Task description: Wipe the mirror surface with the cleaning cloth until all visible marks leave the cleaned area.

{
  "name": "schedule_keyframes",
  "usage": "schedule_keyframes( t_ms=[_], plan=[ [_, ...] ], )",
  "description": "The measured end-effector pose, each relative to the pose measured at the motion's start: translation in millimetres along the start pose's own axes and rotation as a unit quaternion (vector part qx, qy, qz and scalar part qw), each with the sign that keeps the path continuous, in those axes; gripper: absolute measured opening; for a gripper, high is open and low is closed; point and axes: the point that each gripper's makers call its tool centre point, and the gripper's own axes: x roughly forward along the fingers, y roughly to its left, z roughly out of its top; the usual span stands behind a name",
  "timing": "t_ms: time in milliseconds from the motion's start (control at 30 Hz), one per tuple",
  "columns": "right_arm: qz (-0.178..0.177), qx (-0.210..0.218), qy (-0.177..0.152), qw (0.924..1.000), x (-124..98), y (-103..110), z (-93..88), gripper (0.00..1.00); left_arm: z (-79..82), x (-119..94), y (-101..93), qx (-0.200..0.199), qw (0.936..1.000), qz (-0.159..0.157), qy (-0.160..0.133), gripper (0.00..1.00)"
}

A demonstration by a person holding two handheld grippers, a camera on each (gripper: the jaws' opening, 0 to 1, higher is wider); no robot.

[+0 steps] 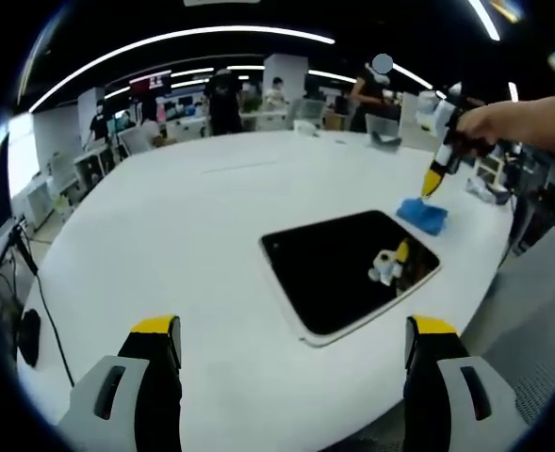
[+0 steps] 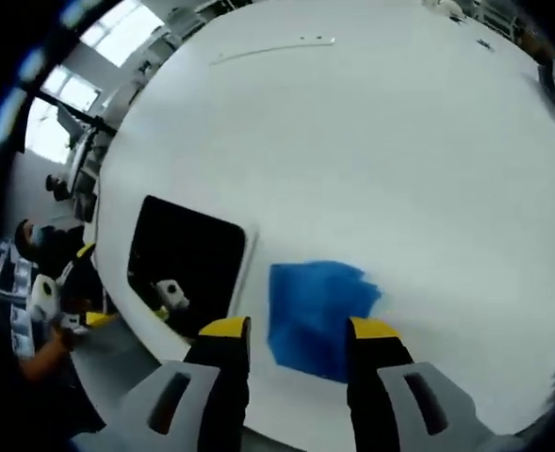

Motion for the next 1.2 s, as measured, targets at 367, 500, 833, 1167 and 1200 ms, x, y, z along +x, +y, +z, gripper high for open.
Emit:
schedule_keyframes(
  t_ms=[367, 500, 833, 1167, 1200],
  plan=[
    [-0.037, -0.009, 0.033, 0.9987, 26, -10, -13.3, 0.3, -0.8, 0, 0.0, 0.004, 1.0, 0.002, 0.005, 0.99],
    [-0.055, -0.009, 0.034, 0.9979, 25, -22, -10.1, 0.19, -2.6, 0, 1.8, 0.004, 0.9999, 0.006, 0.009, 0.99],
    [-0.087, -0.01, 0.043, 0.9952, 22, -23, -14.9, 0.11, -3.7, 0, 1.8, 0.01, 0.9998, 0.008, 0.014, 0.99],
    [-0.066, 0.058, 0.036, 0.9955, 20, -22, -18.6, 0.03, -4.4, 2, -1.3, 0.014, 0.9997, 0.001, 0.019, 0.99],
    [-0.068, 0.059, 0.034, 0.9954, 21, -22, -18.0, 0.03, -4.6, 2, -1.6, 0.015, 0.9997, 0.0, 0.019, 0.99]
  ],
)
